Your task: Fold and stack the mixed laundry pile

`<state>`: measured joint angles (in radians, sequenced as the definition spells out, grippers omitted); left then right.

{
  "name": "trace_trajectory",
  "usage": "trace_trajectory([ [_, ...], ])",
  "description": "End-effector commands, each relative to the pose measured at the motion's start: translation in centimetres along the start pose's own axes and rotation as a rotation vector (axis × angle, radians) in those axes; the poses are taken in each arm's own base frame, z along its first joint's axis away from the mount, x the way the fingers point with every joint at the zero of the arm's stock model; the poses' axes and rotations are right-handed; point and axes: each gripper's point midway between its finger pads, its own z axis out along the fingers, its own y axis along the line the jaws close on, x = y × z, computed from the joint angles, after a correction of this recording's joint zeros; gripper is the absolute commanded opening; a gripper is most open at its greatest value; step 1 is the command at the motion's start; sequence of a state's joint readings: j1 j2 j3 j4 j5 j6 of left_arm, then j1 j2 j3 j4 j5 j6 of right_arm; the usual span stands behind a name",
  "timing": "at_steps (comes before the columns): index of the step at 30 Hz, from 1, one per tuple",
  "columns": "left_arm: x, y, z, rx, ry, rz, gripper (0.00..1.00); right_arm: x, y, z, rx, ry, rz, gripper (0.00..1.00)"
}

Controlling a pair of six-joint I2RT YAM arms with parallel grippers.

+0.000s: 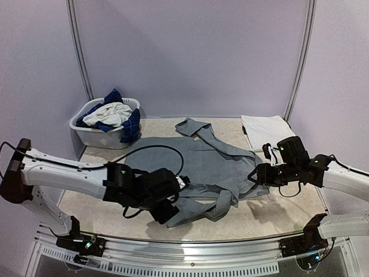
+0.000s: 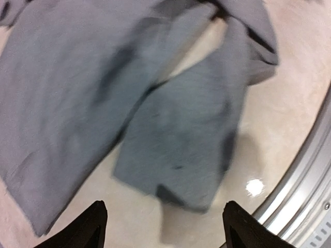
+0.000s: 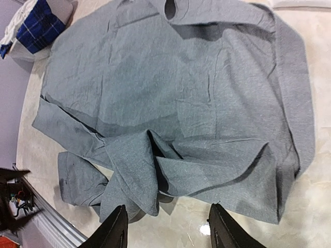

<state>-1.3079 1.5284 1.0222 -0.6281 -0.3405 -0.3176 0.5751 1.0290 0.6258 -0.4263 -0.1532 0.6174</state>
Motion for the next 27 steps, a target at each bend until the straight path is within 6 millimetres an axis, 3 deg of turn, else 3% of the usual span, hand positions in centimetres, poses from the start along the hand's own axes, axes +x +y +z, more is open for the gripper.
trace_trajectory([
  [1,-1.8,-5.9,2.2,0.123,-0.015,0.11,0.78,0.7,-1.6,-1.1,0.06,-0.025,0.022,0.54],
  [6,-2.3,-8.6,5.0,0.132,0.022,0.144,0.72,1.1,-1.8,-2.1,0.06,-0.042,0.027,0.54],
  [14,-2.3,-8.9,8.2,0.062,0.036,0.172,0.57,1.2,-1.8,-2.8,0.047,-0.059,0.022,0.54],
  [15,-2.3,-8.7,8.5,0.046,0.038,0.176,0.52,1.2,-1.8,-2.8,0.046,-0.058,0.022,0.54],
  [18,-2.2,-8.7,9.1,0.033,0.051,0.184,0.23,1.4,-1.8,-2.8,0.047,-0.054,0.018,0.54],
  [20,-2.3,-8.9,9.1,0.037,0.048,0.184,0.05,1.4,-1.9,-2.8,0.047,-0.054,0.017,0.54],
  [21,-2.5,-9.0,8.9,0.042,0.043,0.184,0.0,1.4,-1.9,-2.8,0.048,-0.054,0.017,0.54],
  [24,-3.4,-9.7,7.6,0.093,0.021,0.173,0.0,1.4,-1.9,-2.9,0.049,-0.059,0.019,0.54],
  [27,-5.5,-11.0,4.1,0.217,-0.065,0.139,0.0,1.3,-1.9,-2.8,0.047,-0.061,0.02,0.54],
])
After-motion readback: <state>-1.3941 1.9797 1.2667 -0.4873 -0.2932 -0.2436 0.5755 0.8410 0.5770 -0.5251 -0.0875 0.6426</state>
